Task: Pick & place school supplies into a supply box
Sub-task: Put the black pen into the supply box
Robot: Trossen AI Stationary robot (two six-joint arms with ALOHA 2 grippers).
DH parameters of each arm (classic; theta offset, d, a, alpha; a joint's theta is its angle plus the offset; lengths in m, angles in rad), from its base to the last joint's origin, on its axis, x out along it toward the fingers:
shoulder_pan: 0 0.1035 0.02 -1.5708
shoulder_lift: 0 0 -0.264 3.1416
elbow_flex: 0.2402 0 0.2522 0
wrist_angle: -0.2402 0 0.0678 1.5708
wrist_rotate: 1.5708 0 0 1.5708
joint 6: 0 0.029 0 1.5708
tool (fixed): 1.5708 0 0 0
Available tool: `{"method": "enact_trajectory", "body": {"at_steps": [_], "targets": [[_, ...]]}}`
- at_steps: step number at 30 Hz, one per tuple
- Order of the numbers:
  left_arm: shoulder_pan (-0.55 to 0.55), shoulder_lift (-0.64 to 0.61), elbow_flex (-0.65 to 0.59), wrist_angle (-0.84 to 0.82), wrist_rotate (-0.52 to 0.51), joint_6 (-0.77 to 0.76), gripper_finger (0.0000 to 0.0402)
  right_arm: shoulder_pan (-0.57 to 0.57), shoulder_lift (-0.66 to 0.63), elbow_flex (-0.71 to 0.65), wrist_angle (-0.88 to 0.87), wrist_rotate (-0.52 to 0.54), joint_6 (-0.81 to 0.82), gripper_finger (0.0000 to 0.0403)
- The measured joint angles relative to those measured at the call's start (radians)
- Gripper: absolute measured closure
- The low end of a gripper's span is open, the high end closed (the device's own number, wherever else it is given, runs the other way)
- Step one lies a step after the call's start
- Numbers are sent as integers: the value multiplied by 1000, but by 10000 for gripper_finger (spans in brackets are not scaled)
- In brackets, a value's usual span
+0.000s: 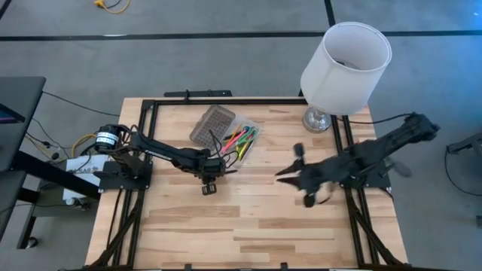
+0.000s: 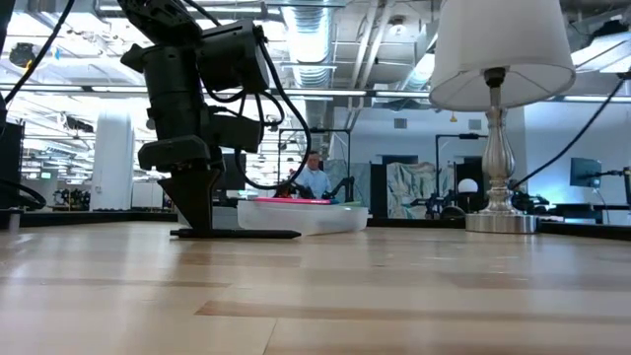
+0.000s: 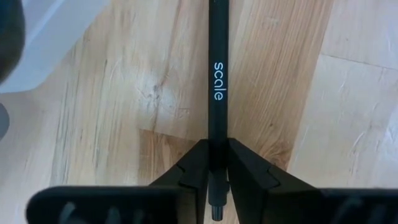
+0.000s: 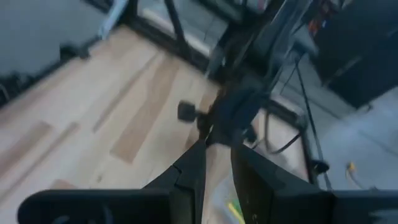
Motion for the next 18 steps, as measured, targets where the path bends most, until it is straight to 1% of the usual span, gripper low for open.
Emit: {"method": "enact_trajectory", "body": {"at_steps": [4, 7, 9, 14, 18], "targets": [[0, 0, 0, 2, 0, 0, 351, 36, -137, -19, -51, -2, -34, 332], [0, 0, 0, 4, 2, -2, 350, 64, -242, -103, -23, -5, -46, 332], [1, 0, 0, 4, 6, -10, 350, 75, -314, -182, 26, -5, -41, 332], [1, 0, 0, 11, 2, -27, 350, 70, -464, -391, 225, -1, -49, 332], [0, 1, -1, 25, -7, -39, 363, 41, -523, -482, 325, -2, -57, 332]]}}
